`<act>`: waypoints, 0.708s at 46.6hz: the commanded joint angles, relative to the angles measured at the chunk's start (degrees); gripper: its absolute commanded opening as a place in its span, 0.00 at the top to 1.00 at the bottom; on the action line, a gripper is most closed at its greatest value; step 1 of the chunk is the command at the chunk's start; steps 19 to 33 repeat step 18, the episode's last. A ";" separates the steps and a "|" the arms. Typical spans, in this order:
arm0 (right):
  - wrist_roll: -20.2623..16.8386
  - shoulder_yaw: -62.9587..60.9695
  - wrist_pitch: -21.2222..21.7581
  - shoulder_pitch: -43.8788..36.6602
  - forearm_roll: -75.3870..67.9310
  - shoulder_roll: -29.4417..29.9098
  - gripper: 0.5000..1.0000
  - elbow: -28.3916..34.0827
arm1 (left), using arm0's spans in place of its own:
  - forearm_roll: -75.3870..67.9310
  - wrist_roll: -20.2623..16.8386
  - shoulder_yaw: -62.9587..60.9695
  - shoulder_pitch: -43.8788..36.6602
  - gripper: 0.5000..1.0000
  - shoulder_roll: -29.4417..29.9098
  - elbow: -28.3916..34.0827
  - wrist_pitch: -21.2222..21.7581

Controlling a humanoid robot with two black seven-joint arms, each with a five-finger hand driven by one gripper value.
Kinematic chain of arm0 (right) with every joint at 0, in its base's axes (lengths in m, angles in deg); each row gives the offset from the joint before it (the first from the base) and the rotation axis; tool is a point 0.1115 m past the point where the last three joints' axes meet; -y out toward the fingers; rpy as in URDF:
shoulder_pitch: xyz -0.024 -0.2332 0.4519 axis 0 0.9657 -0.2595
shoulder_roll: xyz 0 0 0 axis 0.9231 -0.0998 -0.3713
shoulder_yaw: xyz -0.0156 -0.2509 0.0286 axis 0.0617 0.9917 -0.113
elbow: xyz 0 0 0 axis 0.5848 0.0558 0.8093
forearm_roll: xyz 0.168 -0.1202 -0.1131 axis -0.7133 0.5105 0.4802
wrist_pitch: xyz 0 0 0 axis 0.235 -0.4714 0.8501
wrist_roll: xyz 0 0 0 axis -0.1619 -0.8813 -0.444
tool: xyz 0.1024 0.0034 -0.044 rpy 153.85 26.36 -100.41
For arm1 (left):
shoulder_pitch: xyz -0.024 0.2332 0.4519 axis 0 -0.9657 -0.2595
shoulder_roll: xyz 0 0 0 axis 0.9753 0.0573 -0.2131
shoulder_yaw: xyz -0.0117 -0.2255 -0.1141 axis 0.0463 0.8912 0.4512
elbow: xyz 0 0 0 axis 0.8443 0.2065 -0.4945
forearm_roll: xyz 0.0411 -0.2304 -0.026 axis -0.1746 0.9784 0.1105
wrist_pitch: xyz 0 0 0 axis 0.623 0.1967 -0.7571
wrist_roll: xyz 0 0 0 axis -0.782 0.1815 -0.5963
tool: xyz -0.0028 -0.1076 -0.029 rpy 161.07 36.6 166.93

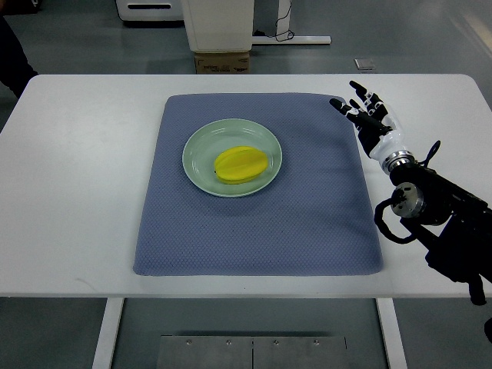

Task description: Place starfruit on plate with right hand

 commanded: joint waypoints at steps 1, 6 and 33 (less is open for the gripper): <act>0.03 0.08 0.12 0.37 0.09 0.19 0.00 -0.91 | 0.00 0.00 0.00 -0.01 0.00 0.00 0.00 0.00; 0.12 0.08 0.38 0.64 0.00 0.28 0.00 -2.32 | 0.00 0.00 0.00 -0.01 0.00 0.00 0.00 0.00; 0.12 0.52 0.38 0.81 0.09 0.36 0.00 -3.55 | 0.00 0.00 0.00 -0.01 0.00 0.00 0.00 0.00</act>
